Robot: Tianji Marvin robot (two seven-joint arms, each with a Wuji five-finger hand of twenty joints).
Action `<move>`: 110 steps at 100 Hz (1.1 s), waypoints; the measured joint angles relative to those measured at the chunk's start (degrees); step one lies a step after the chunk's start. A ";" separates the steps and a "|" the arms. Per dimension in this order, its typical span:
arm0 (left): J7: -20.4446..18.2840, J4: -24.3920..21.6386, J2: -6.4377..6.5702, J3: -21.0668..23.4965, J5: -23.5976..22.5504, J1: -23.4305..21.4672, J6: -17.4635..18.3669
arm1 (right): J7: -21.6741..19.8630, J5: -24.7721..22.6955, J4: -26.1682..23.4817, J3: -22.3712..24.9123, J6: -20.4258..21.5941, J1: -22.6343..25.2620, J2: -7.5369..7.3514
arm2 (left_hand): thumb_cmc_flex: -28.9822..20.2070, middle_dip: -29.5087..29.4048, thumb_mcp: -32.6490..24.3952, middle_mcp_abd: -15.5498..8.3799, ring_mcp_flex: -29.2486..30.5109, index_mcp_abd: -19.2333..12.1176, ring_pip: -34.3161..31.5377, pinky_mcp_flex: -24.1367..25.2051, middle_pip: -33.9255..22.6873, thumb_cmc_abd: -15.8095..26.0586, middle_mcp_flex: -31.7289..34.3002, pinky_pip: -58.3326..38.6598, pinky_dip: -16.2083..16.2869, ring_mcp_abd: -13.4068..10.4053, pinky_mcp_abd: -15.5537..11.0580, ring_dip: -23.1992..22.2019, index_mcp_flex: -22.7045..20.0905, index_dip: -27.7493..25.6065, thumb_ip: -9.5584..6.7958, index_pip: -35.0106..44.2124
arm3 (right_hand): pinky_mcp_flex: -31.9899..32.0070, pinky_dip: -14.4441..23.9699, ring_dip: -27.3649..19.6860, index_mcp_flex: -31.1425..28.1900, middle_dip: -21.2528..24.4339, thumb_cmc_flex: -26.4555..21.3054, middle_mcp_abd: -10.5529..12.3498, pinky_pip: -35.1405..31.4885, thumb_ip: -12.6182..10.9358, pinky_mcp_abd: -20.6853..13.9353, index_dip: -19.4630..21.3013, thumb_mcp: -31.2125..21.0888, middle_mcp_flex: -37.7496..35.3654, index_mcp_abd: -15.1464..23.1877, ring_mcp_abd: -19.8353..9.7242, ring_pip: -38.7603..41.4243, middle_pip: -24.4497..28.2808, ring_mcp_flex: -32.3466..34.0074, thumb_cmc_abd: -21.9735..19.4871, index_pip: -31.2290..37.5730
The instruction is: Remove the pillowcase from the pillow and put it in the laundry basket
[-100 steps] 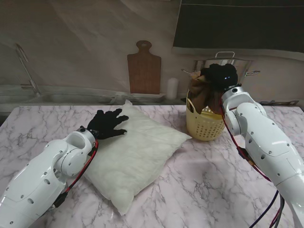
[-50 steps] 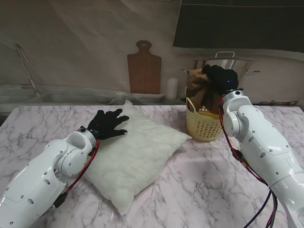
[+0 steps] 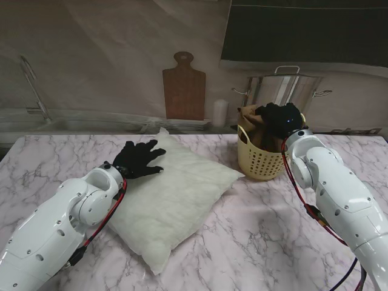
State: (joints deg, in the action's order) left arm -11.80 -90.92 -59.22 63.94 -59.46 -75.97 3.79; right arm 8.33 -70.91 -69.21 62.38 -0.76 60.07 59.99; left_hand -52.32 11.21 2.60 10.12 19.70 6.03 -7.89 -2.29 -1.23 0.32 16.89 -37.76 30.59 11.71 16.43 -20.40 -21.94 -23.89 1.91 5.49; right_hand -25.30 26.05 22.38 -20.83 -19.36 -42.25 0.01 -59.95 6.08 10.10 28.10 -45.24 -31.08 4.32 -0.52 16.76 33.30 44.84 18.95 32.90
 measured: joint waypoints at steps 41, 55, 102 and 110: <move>-0.01 -0.11 0.00 -0.12 -0.29 0.07 0.02 | -9.13 -2.40 -5.93 4.91 9.38 3.35 -2.03 | 0.00 0.00 0.00 0.00 -0.09 0.10 0.00 0.00 0.00 0.00 0.00 0.00 0.00 0.00 0.00 0.00 0.00 0.00 0.00 0.00 | 6.56 -3.12 -6.24 -1.08 4.71 17.65 -3.32 3.44 -0.01 -0.22 -4.96 10.70 4.97 0.75 2.32 -5.28 -8.51 -8.22 1.71 -9.36; -0.28 -0.18 0.00 -0.12 -0.41 0.09 0.02 | -14.16 -5.47 -8.06 5.75 11.62 3.87 -2.54 | 0.00 0.00 0.00 0.00 -0.09 0.11 0.00 0.00 0.00 0.00 0.00 0.00 0.00 0.00 0.00 0.00 0.00 0.00 0.00 0.00 | 11.01 -4.41 -6.74 -0.29 5.87 23.10 -4.80 5.84 -0.01 1.21 -5.84 13.88 8.29 0.13 4.30 -7.08 -11.17 -12.87 1.62 -13.09; -0.52 -0.49 0.02 0.29 -0.85 0.08 0.13 | -14.90 -13.05 -14.09 10.45 17.97 6.65 -3.66 | 0.00 0.00 0.00 0.01 -0.09 0.13 0.00 0.00 0.00 0.00 0.00 0.00 0.00 0.00 0.00 0.01 0.00 0.00 0.00 0.00 | 16.83 -6.82 -11.69 -6.05 8.91 27.94 -5.52 12.15 -0.66 2.68 -5.06 14.31 12.69 4.85 5.31 -12.09 -17.27 -20.65 1.53 -13.34; -0.50 -0.56 0.02 0.44 -0.89 0.07 0.20 | -13.92 -13.83 -15.40 11.92 17.97 7.89 -3.66 | 0.00 0.00 0.00 0.01 -0.09 0.13 0.00 0.00 0.00 0.00 0.00 0.00 0.00 0.00 0.00 0.01 0.00 0.00 0.00 0.00 | 16.80 -6.84 -11.69 -6.40 8.92 27.56 -5.62 12.15 -0.66 2.68 -4.97 17.24 12.51 5.20 5.47 -12.09 -17.28 -20.65 -1.65 -12.55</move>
State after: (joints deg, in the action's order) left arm -12.30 -91.48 -59.20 64.38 -60.35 -75.90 3.99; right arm -5.59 -84.73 -84.61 74.30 17.20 67.96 56.33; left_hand -52.32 11.21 2.60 10.13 19.61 6.16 -7.89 -2.29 -1.23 0.32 16.89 -37.76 30.59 11.71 16.43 -20.39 -21.94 -23.89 1.91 5.49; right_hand -8.50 19.21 10.69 -27.24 -10.44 -14.69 -5.61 -47.81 5.41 12.77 23.13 -28.00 -18.57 9.51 4.95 4.67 16.02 24.18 17.30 20.34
